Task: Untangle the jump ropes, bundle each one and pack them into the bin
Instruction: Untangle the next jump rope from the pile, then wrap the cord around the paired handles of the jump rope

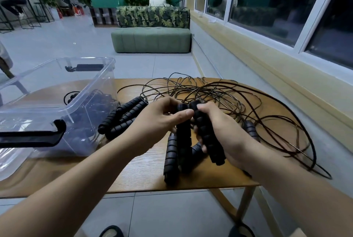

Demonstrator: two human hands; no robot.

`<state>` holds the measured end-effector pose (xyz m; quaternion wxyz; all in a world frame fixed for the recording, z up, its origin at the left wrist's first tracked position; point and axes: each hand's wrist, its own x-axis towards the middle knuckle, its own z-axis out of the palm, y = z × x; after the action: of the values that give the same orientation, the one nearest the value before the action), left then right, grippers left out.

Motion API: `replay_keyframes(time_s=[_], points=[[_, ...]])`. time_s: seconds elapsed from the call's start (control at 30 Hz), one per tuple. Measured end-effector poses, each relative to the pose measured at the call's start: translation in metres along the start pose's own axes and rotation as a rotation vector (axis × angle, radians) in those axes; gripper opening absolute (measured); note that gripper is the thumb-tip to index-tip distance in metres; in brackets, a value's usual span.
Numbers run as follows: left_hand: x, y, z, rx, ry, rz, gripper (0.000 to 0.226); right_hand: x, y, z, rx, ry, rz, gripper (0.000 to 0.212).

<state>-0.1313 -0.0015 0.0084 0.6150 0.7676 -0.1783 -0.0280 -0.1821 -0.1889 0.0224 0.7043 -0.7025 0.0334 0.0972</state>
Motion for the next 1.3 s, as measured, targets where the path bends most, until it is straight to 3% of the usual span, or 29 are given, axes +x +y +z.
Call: replay_keyframes(time_s=[0.2, 0.4, 0.47, 0.6, 0.7, 0.8, 0.9, 0.97, 1.03, 1.1, 1.17, 1.3], points=[[-0.007, 0.006, -0.006, -0.076, 0.002, 0.002, 0.026, 0.001, 0.001, 0.000, 0.002, 0.051, -0.054, 0.041], [-0.008, 0.008, -0.010, -0.120, 0.019, 0.005, 0.030, -0.002, -0.001, 0.007, -0.199, 0.036, -0.142, 0.038], [-0.007, 0.007, -0.012, -0.126, 0.020, 0.015, 0.037, -0.003, -0.004, 0.007, -0.211, 0.025, -0.159, 0.027], [-0.008, 0.010, -0.014, -0.198, 0.027, 0.027, 0.036, -0.008, -0.010, 0.001, -0.073, -0.181, -0.165, 0.025], [-0.010, 0.014, -0.013, -0.239, 0.027, 0.035, 0.036, -0.011, -0.008, -0.003, -0.074, -0.317, -0.179, 0.053], [-0.012, 0.018, -0.015, -0.115, 0.051, 0.067, 0.038, -0.014, -0.008, -0.006, -0.157, -0.332, -0.208, 0.072], [-0.011, 0.021, -0.019, 0.201, 0.173, 0.185, 0.049, -0.014, -0.015, -0.013, -0.238, -0.285, -0.184, 0.060], [-0.012, 0.026, -0.022, 0.429, 0.333, 0.358, 0.050, -0.015, -0.022, -0.019, -0.282, -0.299, -0.154, 0.052], [-0.013, 0.033, -0.023, 0.540, 0.317, 0.594, 0.036, -0.019, -0.029, -0.022, -0.373, -0.380, -0.129, 0.049], [-0.018, 0.037, -0.020, 0.543, 0.178, 0.696, 0.027, -0.024, -0.032, -0.022, -0.491, -0.457, -0.113, 0.051], [-0.021, 0.037, -0.016, 0.503, 0.091, 0.681, 0.031, -0.029, -0.037, -0.023, -0.571, -0.478, -0.132, 0.053], [-0.019, 0.036, -0.017, 0.351, 0.169, 0.614, 0.032, -0.040, -0.053, -0.032, -0.616, -0.353, -0.305, 0.047]])
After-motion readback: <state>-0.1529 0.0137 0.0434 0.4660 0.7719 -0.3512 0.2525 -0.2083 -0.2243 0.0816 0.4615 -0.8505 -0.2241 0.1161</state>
